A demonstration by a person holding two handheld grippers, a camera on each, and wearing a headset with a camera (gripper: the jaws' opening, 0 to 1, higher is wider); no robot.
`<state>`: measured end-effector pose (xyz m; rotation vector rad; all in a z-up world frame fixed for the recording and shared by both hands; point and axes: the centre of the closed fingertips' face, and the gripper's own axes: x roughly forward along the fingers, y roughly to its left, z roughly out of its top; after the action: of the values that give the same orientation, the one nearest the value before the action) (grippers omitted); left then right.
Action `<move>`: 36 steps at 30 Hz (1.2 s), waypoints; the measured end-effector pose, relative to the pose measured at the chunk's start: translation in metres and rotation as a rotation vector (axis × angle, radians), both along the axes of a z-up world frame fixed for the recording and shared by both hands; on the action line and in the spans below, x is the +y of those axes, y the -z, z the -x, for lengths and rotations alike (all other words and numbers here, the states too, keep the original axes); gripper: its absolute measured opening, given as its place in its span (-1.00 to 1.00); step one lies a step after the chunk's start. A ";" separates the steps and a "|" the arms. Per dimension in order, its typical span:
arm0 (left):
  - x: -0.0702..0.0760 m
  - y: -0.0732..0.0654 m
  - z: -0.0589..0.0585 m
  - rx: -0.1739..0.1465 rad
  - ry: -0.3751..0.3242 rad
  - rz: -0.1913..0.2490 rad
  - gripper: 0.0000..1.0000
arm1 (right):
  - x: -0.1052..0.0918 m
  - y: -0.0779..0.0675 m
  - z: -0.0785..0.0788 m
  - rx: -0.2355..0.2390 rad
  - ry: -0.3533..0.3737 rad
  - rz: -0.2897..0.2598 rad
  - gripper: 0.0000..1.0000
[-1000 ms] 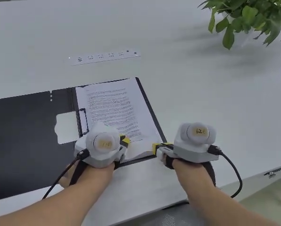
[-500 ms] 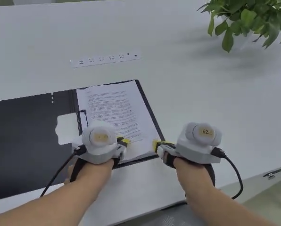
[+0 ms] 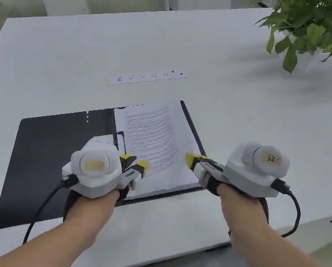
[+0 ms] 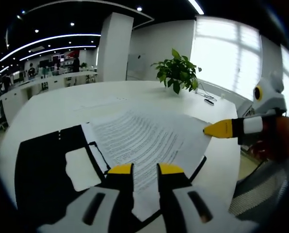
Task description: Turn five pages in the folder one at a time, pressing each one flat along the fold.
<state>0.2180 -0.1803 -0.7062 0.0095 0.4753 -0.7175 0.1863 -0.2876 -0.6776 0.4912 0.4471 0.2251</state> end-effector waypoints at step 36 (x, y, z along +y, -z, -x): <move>0.181 -0.049 0.012 -0.138 -0.258 -0.011 -0.60 | 0.197 -0.018 -0.013 -0.080 -0.412 0.098 -1.00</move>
<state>0.2056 0.0005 -0.6574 0.0074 0.3399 -0.4574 0.1992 -0.0910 -0.6591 0.2886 0.4755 0.6150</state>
